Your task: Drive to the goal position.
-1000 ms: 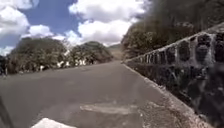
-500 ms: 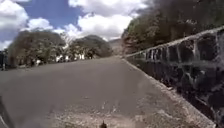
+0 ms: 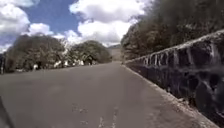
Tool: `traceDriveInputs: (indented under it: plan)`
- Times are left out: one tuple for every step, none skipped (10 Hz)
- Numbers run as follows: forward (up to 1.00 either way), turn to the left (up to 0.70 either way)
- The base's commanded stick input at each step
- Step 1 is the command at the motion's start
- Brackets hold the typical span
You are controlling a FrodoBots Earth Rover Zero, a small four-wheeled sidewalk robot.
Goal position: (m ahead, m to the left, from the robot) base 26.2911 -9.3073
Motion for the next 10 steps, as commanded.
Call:
traceDriveInputs:
  plan:
    - [0.70,0.00]
    - [0.70,0.00]
    - [0.70,0.00]
    - [0.70,0.00]
    - [0.70,0.00]
    - [0.70,0.00]
    - [0.70,0.00]
    - [0.70,0.00]
    - [0.70,0.00]
    - [0.70,0.00]
